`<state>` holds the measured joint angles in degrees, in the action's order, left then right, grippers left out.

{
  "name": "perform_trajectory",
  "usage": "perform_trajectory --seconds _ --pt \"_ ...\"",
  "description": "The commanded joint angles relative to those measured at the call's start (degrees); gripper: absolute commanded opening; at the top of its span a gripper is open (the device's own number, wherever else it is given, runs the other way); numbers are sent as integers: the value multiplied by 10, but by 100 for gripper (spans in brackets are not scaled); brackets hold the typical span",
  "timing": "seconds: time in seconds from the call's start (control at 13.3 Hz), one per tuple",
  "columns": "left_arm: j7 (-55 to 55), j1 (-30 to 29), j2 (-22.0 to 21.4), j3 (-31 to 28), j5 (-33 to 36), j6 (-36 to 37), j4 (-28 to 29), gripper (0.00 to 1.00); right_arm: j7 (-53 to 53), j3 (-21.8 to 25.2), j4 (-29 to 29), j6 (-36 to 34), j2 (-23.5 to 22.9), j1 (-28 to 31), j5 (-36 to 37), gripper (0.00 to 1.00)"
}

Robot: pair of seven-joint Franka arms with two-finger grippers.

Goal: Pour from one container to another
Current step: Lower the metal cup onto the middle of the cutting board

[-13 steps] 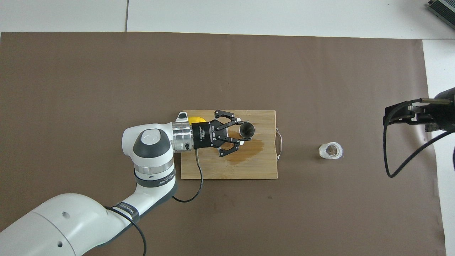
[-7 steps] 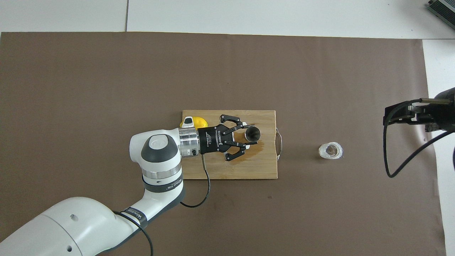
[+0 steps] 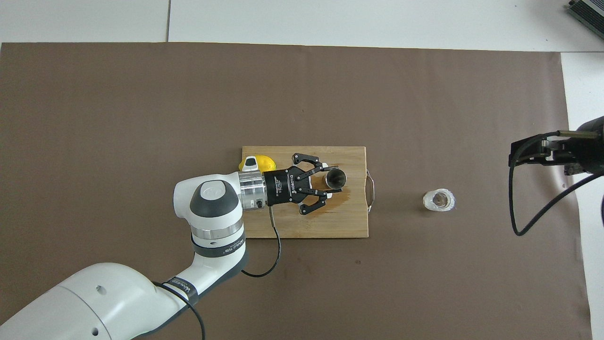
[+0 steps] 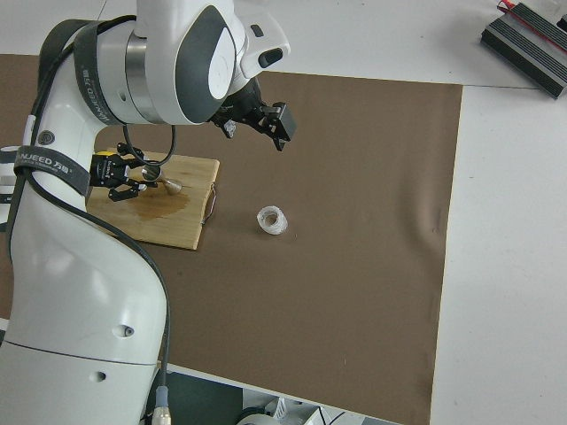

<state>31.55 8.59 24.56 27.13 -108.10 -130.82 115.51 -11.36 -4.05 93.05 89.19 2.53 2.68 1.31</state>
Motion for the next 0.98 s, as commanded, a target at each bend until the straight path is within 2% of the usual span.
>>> perform_trajectory --seconds 0.0,0.15,0.38,0.45,0.75,0.9 --pt "-8 10 -16 -9 -17 -8 14 11 -9 -3 -2 -9 -1 5 3 100" --pt "-8 10 -16 -9 -17 -11 13 21 -9 -3 -2 -9 -1 5 3 100" --pt "-9 9 -15 -9 -13 -12 11 93 -9 -3 -2 -9 -1 5 3 100" --pt "-5 9 -15 -9 -12 -12 10 100 -9 -3 -2 -9 -1 5 3 100" --pt "-4 -1 -15 -10 1 -7 4 100 -9 -3 -2 -9 -1 5 3 100" --pt "-3 -22 -10 -10 60 2 -24 100 -9 -3 -2 -9 -1 5 3 100"
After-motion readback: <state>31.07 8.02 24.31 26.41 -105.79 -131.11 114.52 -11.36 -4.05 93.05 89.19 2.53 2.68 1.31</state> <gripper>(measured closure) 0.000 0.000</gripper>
